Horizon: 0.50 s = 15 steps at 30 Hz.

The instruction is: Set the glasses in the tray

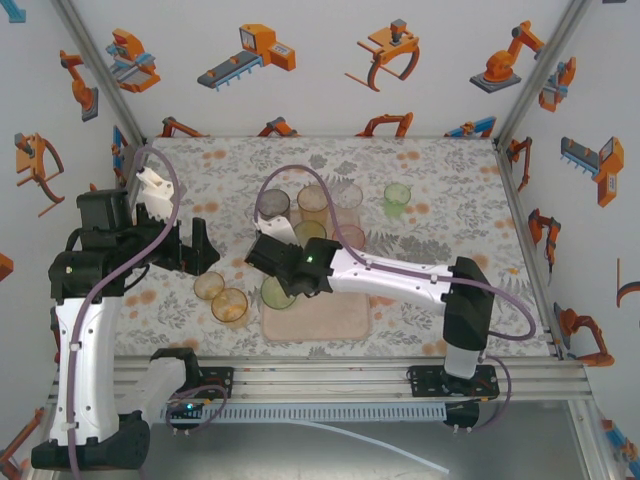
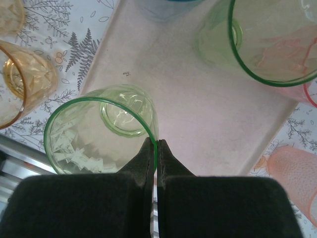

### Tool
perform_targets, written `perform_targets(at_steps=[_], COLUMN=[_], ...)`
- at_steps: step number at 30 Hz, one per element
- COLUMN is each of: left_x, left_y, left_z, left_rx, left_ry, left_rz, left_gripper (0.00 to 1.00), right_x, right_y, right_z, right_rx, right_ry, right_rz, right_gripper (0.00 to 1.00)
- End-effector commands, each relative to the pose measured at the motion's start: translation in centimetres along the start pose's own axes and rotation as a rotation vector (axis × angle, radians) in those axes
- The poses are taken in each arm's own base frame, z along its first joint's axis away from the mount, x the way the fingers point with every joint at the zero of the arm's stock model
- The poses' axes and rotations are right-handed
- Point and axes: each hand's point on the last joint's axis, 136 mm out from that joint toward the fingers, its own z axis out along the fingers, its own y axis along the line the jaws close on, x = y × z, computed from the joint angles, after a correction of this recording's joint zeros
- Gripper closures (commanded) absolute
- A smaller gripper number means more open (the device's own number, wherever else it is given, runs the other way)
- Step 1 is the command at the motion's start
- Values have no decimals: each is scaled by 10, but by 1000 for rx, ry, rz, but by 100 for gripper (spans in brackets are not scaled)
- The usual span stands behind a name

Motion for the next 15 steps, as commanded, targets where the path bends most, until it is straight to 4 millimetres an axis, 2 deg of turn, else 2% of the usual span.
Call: perform_targets(at_steps=[1,15], left_x=[-4,-3], left_y=[-5,-8], left_z=[-5,-8], left_rx=[15,22], left_ry=[-28,-35], left_rz=[-1,6], left_gripper=[3,3], right_x=[-18,-23], right_y=[8,5], right_z=[-4,23], right_rx=[-23,-14], right_ry=[-61,-59], right_rz=[54,134], right_gripper=[100,100])
